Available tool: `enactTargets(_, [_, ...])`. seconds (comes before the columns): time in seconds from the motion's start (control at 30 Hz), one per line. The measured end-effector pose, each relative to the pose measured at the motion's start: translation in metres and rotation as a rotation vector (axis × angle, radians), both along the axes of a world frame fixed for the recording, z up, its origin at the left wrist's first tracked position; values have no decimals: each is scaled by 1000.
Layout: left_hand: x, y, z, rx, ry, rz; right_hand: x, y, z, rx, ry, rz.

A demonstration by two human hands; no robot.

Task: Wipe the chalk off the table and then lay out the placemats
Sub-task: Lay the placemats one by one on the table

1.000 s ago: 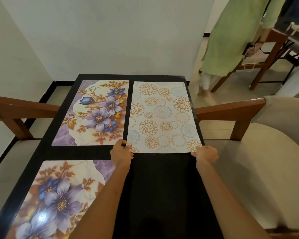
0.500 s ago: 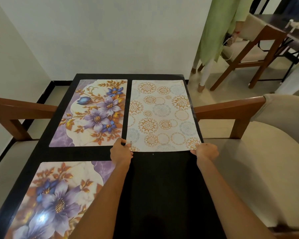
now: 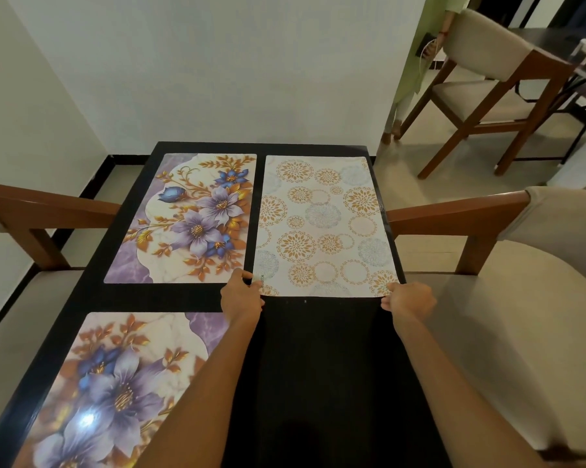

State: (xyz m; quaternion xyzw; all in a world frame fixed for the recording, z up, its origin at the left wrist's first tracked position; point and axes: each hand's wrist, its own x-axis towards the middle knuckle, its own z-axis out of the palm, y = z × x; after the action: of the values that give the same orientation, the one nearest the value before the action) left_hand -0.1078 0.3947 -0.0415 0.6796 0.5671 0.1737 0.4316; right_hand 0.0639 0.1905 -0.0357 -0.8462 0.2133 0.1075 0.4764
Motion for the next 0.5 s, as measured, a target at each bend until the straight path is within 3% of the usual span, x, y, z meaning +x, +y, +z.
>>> enactTargets(0.2, [-3,1,13,233,372,-114,-9,0,8,-176,-31,97])
enactTargets(0.5, [-31,-20,21,333,36,-124,-51,0,30,128,-178,43])
